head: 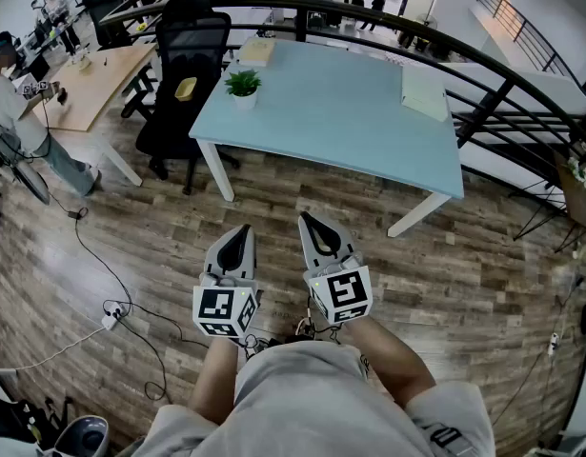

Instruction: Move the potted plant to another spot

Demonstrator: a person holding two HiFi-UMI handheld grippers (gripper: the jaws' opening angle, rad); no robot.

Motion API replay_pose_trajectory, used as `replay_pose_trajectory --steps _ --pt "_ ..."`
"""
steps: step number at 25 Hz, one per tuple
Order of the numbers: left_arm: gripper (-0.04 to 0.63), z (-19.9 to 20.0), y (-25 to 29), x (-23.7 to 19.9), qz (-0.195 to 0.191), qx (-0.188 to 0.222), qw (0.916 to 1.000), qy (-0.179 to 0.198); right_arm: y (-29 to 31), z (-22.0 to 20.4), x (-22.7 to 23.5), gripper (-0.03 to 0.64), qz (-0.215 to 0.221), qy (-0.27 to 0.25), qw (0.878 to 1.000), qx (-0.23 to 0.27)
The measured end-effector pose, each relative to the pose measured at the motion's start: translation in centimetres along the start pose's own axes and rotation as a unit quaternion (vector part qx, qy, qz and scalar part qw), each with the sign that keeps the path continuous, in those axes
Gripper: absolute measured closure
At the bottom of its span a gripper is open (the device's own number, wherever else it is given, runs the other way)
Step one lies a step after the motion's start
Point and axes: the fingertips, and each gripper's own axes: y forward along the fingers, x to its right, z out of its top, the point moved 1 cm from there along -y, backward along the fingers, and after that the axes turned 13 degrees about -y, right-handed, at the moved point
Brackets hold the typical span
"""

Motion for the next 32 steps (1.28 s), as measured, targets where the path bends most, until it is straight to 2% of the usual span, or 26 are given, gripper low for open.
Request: replay_pose_trajectory --steps 6,12,16,24,28,32 --pt "0.584 -1.9 0.5 0.8 0.012 -0.015 0.9998 -0.007 -1.0 -2.0 0.7 0.614 0.020 0.008 1.000 -0.001" --pt "0.584 -5.9 0.2 0.7 0.034 -0.054 0.9978 -0.016 -3.4 -7.2 0.5 0.612 0.048 0.010 0.998 -0.034" --pt "0.584 -8.0 0.8 1.2 0.028 -0.082 0.9960 -0.021 -4.1 -8.9 1.1 0.527 0.063 0.015 0.997 -0.042" --pt "0.584 -9.3 4.1 -0.3 0.015 -0.111 0.9933 -0.028 -1.2 -11.7 2.7 0.405 0.050 0.037 0.995 -0.072" --pt "0.584 -8.9 6.2 -2.7 0.004 -0.113 0.9930 -0.036 1.5 -12.1 3.3 0.397 0.043 0.021 0.995 -0.092" --pt "0.584 -6.7 9.0 -6.1 -0.008 -0.105 0.9936 -0.040 5.5 -12.0 3.6 0.389 0.032 0.021 0.994 -0.098"
